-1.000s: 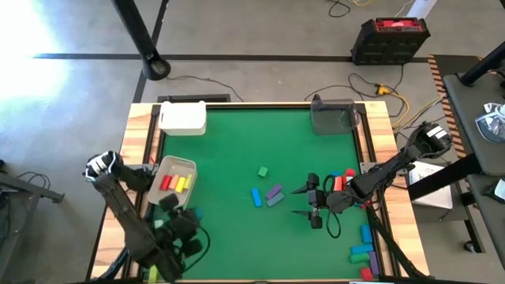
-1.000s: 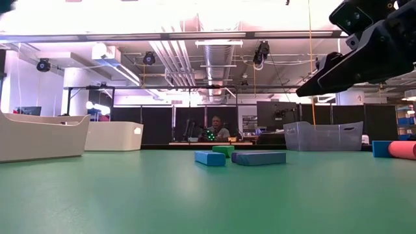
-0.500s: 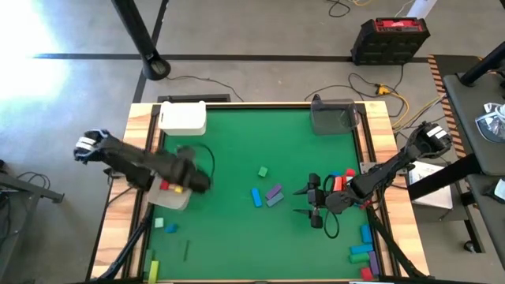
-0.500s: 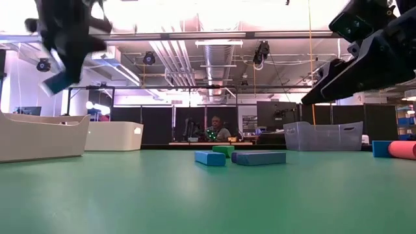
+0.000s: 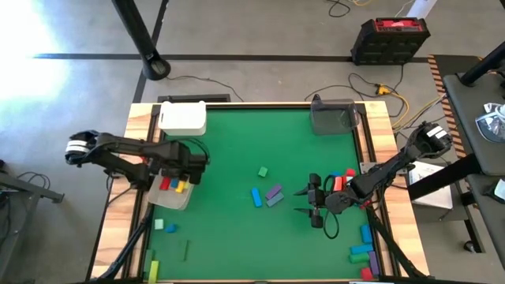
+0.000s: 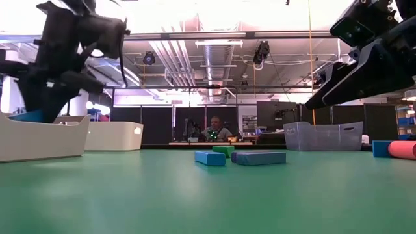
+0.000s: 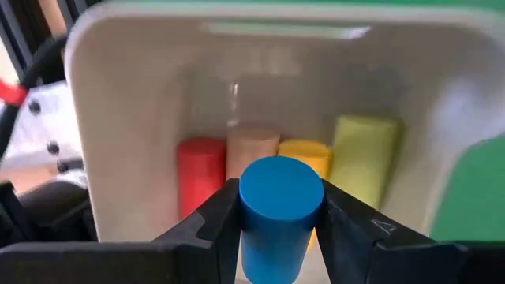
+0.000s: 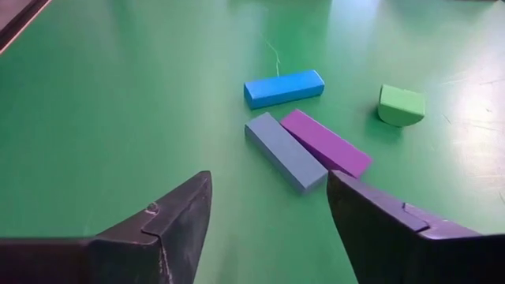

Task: Sort blocks by size
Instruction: Put the blue cylindrical block into the gray bin

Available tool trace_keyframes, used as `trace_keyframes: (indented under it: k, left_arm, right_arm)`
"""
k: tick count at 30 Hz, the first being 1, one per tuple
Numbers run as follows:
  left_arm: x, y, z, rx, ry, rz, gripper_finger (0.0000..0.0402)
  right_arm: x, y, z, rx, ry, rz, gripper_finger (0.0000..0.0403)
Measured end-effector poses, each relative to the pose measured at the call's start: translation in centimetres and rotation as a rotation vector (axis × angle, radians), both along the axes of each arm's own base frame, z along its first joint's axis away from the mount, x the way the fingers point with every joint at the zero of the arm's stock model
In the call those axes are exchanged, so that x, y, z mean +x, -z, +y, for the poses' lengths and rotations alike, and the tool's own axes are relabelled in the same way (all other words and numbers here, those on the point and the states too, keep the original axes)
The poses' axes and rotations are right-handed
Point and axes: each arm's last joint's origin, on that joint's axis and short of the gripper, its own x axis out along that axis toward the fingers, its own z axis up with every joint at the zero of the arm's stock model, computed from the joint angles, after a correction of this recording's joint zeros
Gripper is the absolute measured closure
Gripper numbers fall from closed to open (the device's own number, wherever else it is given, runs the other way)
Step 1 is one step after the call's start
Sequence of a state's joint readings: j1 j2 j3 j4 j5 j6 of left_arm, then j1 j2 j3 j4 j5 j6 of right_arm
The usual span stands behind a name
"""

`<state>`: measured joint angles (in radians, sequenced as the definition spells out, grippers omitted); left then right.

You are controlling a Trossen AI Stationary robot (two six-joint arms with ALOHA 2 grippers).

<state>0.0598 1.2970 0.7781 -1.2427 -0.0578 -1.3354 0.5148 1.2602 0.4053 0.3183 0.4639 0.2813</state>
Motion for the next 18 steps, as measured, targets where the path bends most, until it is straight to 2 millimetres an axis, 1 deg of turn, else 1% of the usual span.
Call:
trace_keyframes:
  k: [5,12,15,18]
  left_arm:
    - [0.0,1.4,0.0,0.004,-0.008,0.045,0.0285]
    - [0.4,2.3,0.0,0.000,0.024,0.068,0.0281]
    - [0.6,2.4,0.1,0.001,0.035,0.071,0.0260]
    - [0.8,2.3,0.1,0.000,0.049,0.064,0.0228]
  right_arm:
    - [0.0,0.0,0.0,0.000,0.000,0.000,0.0165]
    - [0.0,0.0,0.0,0.000,0.000,0.000,0.0152]
    - [0.0,0.0,0.0,0.000,0.000,0.001,0.0145]
    - [0.0,0.0,0.0,-0.003,0.000,0.005,0.0138]
